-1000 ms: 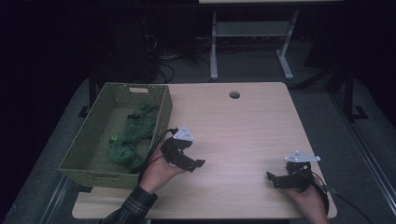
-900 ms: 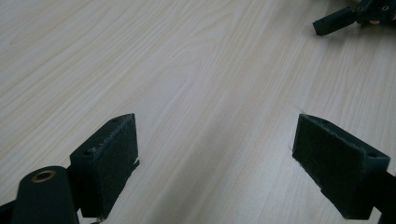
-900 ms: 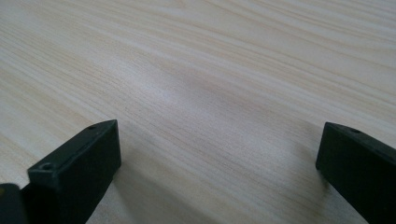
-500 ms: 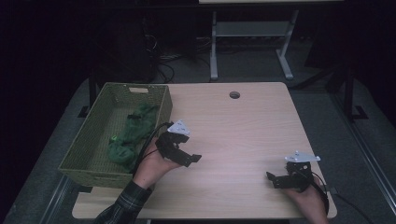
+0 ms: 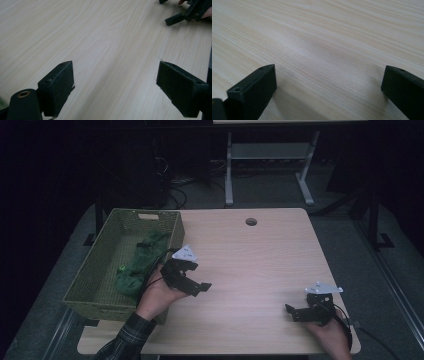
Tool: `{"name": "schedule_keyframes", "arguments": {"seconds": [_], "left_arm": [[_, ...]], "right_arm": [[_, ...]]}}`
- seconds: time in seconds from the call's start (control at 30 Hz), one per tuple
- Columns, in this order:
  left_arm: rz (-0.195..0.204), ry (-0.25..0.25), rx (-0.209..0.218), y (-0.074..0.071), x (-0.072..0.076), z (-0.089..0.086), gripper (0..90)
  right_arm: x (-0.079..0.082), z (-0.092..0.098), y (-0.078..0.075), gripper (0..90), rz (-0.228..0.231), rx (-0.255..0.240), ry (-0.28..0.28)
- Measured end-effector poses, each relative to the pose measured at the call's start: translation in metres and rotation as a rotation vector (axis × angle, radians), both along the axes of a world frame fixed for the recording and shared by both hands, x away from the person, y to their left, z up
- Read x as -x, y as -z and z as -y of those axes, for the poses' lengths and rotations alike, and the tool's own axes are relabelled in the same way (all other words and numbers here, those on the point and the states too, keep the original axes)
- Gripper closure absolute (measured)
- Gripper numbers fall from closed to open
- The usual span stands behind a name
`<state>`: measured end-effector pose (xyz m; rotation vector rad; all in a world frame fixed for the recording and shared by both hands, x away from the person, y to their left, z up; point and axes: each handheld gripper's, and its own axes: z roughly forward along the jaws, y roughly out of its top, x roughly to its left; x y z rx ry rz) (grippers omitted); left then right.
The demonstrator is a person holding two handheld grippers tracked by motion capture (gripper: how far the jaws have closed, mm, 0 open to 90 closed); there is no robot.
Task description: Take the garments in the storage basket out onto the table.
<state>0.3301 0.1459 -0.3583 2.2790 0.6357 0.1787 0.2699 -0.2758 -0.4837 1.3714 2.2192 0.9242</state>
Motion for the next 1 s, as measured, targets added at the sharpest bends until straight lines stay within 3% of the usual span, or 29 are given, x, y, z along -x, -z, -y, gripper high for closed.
{"name": "schedule_keyframes", "arguments": {"seconds": [0.3,0.6,1.0], "left_arm": [[0.019,-0.038,0.016,-0.012,-0.008,-0.024,15.5],[0.027,-0.047,0.020,-0.019,-0.012,-0.032,15.7],[0.034,-0.087,0.022,-0.023,-0.015,-0.053,25.6]], "right_arm": [[0.000,0.000,0.000,0.0,0.003,0.001,-0.009],[0.000,0.000,0.000,0.0,0.002,0.001,-0.009],[0.000,0.000,0.000,0.0,0.003,0.001,-0.009]]}}
